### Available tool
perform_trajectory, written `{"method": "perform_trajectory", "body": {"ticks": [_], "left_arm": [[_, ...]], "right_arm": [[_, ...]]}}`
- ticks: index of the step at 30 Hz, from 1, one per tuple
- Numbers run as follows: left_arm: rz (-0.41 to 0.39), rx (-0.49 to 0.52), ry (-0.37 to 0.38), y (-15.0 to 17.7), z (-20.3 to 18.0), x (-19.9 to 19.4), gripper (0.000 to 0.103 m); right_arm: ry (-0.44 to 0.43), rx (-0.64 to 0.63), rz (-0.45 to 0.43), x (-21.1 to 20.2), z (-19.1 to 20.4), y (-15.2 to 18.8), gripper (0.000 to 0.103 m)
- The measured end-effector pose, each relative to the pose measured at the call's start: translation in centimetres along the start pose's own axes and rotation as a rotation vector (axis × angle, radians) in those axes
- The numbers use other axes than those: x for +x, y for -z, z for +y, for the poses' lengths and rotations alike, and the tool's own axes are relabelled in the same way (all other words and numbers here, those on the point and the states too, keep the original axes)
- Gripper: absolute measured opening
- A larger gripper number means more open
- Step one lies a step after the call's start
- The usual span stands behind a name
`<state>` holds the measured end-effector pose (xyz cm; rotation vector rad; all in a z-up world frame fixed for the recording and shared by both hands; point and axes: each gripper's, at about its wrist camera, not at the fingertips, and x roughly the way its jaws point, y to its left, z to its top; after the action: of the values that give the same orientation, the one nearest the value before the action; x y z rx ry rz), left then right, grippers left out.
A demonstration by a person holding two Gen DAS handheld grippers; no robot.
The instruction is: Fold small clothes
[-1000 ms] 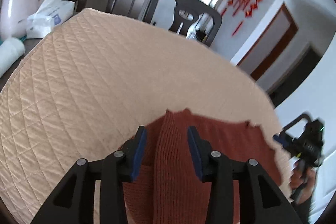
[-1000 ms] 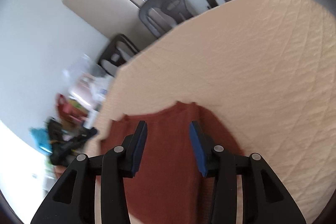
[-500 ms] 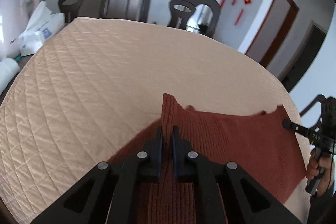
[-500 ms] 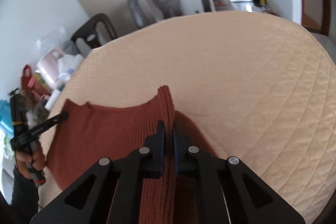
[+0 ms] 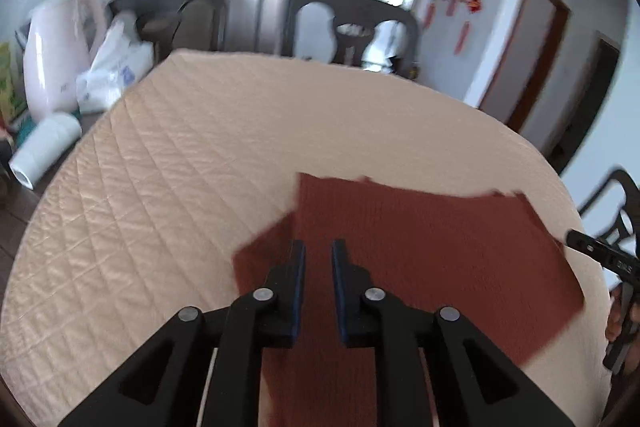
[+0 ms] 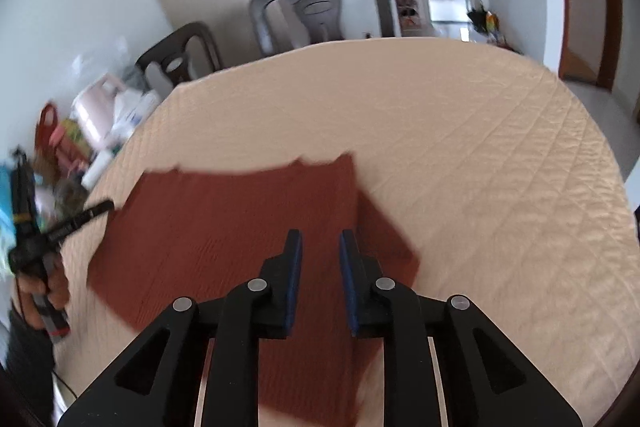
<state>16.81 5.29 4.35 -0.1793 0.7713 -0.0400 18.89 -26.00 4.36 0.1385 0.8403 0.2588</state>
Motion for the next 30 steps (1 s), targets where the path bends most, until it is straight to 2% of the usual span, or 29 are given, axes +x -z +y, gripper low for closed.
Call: {"method": "perform_trajectory", "body": {"ticks": [3, 7, 10, 13, 17, 19, 23, 27, 30], "left_arm": [[-0.002, 0.059, 0.077, 2.2, -2.9, -2.0, 0.027], [0.054, 0.142, 0.157, 4.5, -6.5, -1.2, 0.028], [0.092, 0.183, 0.130, 5.5, -7.8, 0.7, 0.029], [0.083, 0.170, 0.112, 4.9, -7.9, 0.0, 0.029], [0.059, 0.183, 0.138, 5.2, -8.6, -1.1, 0.030], [0.081, 0.187, 0.148, 5.4, -9.1, -0.4, 0.031], [0.089, 0.222, 0.095, 6.1, -10.5, 0.3, 0.033], [0.082, 0.223, 0.070, 5.9, -10.1, -0.5, 0.033], [0.045, 0.219, 0.004, 5.9, -9.0, -1.3, 0.033]], "right_arm": [[-0.008, -0.093, 0.016, -0.8, 2.6, 2.2, 0.019], [-0.041, -0.165, 0.036, -0.3, 5.2, 4.3, 0.019], [-0.005, -0.208, 0.066, 1.5, 5.7, 5.2, 0.019], [0.011, -0.208, 0.053, 0.9, 5.7, 5.2, 0.019], [0.003, -0.241, 0.017, -0.8, 6.9, 5.9, 0.019], [-0.015, -0.251, 0.020, -0.4, 7.7, 5.9, 0.019], [-0.002, -0.262, 0.053, 1.2, 8.0, 6.5, 0.019], [0.004, -0.261, 0.034, 0.1, 8.0, 6.4, 0.019], [0.037, -0.256, 0.006, -1.0, 7.1, 6.3, 0.019]]}}
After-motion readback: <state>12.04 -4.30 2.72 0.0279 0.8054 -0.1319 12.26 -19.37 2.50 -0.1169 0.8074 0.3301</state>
